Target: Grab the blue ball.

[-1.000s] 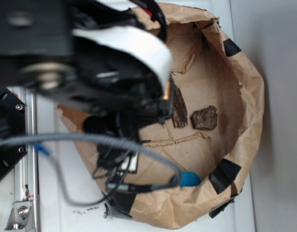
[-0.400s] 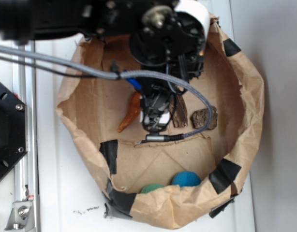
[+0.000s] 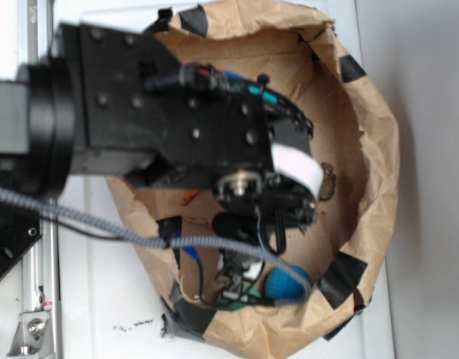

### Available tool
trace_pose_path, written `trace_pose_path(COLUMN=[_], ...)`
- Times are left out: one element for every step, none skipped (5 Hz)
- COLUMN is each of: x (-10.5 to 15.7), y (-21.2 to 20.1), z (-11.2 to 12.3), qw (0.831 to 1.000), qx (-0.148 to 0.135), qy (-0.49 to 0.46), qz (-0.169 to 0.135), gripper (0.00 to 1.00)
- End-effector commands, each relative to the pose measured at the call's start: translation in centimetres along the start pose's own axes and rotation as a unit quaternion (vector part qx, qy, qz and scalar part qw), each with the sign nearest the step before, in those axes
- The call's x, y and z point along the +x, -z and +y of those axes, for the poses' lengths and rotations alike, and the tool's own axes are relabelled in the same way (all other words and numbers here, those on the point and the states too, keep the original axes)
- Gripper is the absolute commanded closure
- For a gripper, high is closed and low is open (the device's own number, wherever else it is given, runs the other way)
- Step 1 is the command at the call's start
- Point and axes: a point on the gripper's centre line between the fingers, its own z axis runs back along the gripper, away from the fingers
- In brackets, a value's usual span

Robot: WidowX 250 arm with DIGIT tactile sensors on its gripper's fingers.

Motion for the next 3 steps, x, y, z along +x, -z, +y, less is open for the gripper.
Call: trace_pose_path(x=[1.4,0.8,0.1], y=[0.8,2.1,2.6], z=[-3.0,-4.2,-5.4], qw=[0.998,0.996,0.992], qx=[-0.037,-0.07,-0.103], qy=[-0.017,-0.028,-0.024], qz=[-0.055,-0.056,-0.068], gripper=[0.0,0.0,0.0])
